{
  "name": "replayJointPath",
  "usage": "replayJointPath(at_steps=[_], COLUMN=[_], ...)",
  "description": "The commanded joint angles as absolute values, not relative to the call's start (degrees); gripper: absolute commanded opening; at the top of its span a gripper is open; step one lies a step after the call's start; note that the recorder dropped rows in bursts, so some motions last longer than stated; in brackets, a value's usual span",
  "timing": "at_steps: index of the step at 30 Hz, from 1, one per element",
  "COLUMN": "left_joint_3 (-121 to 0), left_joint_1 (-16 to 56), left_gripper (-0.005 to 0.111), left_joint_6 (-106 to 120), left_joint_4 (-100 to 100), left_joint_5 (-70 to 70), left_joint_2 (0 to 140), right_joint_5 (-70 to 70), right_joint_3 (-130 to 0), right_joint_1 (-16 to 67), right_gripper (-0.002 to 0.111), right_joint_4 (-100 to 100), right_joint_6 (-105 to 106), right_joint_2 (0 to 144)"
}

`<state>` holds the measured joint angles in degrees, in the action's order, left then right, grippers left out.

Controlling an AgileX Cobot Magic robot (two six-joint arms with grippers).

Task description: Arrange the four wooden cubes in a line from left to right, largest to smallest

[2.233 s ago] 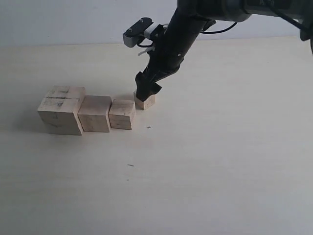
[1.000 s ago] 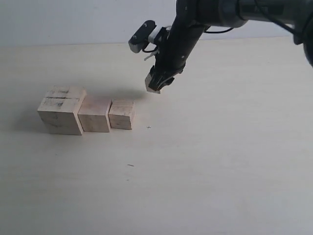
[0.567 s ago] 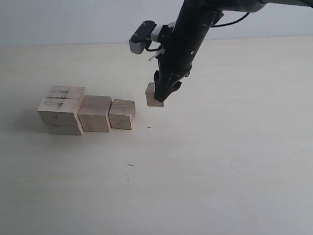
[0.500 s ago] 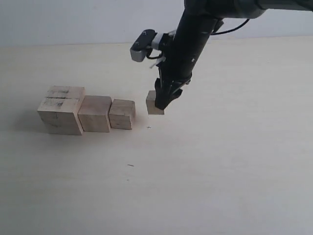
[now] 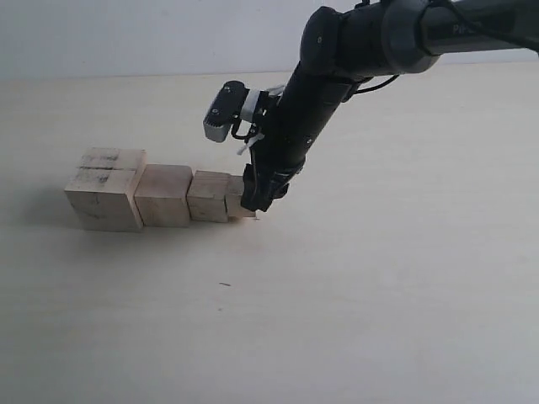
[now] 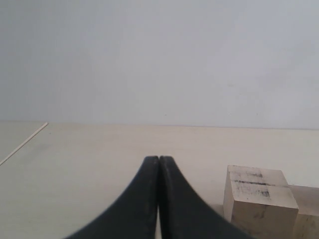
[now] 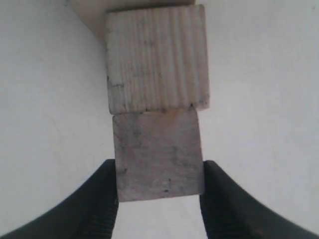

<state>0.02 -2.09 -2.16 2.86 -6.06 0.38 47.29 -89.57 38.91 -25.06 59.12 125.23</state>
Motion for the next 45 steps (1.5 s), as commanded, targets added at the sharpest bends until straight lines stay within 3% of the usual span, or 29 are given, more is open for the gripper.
replayJointPath(at_steps=[1,23,25,27,30,34,39,42,45], left_joint_3=[0.0,0.0,0.0,0.0,0.0,0.0,0.0,0.0,0.0], left_joint_1=[-2.2,-2.2,-2.2,-2.2,-2.2,-2.2,-2.2,-2.2,-2.2], left_gripper=[0.002,0.002,0.002,0.002,0.002,0.002,0.002,0.002,0.002], left_joint_6=[-2.02,-2.02,-2.02,-2.02,-2.02,-2.02,-2.02,-2.02,-2.02], left_joint_4=[2.5,2.5,2.5,2.5,2.5,2.5,2.5,2.5,2.5], left_joint_5=[-5.97,-5.97,-5.97,-5.97,-5.97,-5.97,-5.97,-5.97,-5.97], left_joint_2=[0.0,0.0,0.0,0.0,0.0,0.0,0.0,0.0,0.0], right_joint_5=[44.37,41.42,40.35,40.17,40.61,40.14,42.75,52.01,59.46], right_joint_3=[-89.36,-89.56,-89.56,-89.56,-89.56,-89.56,-92.78,-97.33,-100.22], right_joint_1=[39.26,39.28,39.28,39.28,39.28,39.28,39.28,39.28,39.04], right_gripper=[0.0,0.0,0.008,0.023,0.053,0.075,0.08,0.079,0.068], right_joint_4=[-25.31,-25.31,-25.31,-25.42,-25.54,-25.63,-22.98,-15.11,-7.7], right_joint_6=[61.12,68.97,68.97,68.97,68.97,68.97,54.2,47.54,36.84], right_joint_2=[127.0,127.97,127.97,127.97,127.97,127.97,124.33,119.56,112.76])
